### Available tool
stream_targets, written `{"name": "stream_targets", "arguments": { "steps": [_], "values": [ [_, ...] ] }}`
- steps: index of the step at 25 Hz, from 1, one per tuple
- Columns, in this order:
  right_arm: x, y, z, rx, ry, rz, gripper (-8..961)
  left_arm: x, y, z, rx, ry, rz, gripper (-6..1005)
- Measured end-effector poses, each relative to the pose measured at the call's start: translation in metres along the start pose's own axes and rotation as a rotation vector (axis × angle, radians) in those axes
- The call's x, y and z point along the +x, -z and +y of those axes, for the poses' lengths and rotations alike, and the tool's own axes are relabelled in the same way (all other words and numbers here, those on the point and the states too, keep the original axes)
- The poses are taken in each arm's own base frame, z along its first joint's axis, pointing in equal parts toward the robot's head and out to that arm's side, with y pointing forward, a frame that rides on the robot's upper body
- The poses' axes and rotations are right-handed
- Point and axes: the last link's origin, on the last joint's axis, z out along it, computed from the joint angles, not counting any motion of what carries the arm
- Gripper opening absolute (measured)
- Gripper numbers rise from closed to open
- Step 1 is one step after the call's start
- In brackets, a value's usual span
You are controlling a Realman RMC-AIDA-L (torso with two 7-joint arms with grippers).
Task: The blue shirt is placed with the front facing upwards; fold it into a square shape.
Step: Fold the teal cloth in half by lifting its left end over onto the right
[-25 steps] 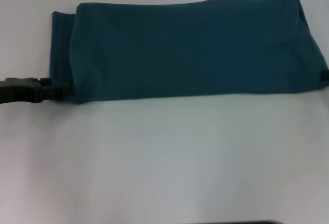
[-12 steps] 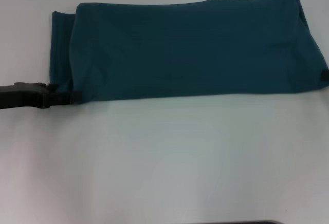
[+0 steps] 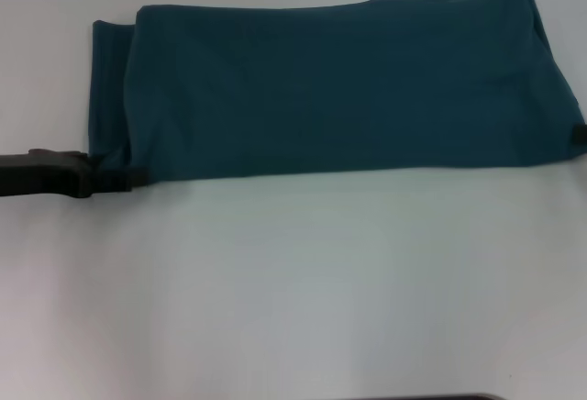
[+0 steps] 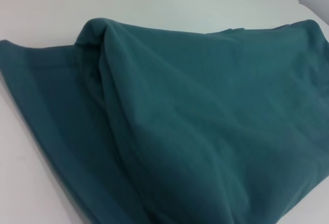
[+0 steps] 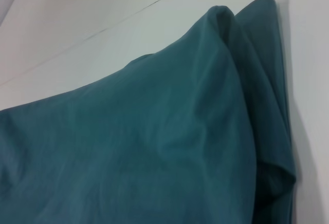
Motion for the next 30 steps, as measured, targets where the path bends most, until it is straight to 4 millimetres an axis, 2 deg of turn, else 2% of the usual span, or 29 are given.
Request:
{"name": "stream_targets", "arguments": {
  "steps": [1,10,21,26,30],
  "values": [
    [-0.0001,-0.0002,0.0002,0.0,0.0,0.0,3,0.0002,0.0004,-0.0008,0.005,0.003,0.003,858],
    [-0.0006,0.0,0.0005,-0.002,0.001,-0.002,4,-0.0007,0.0021,-0.0072,0.04,0.022,0.001,528],
    [-0.0003,0.0,0.0008,-0.004,0.001,-0.001,4,-0.0003,0.0005,-0.0068,0.039,0.021,-0.002,287],
    [0.0009,0.0003,0.0003,-0.004,0.003,-0.001,4,0.0007,0.0025,-0.0065,0.037,0.02,0.002,116],
    [0.0048,0.0055,-0.0005,-0.019,0.0,-0.014,4,-0.0014,0.0102,-0.0055,0.023,0.031,0.005,22]
  ]
}}
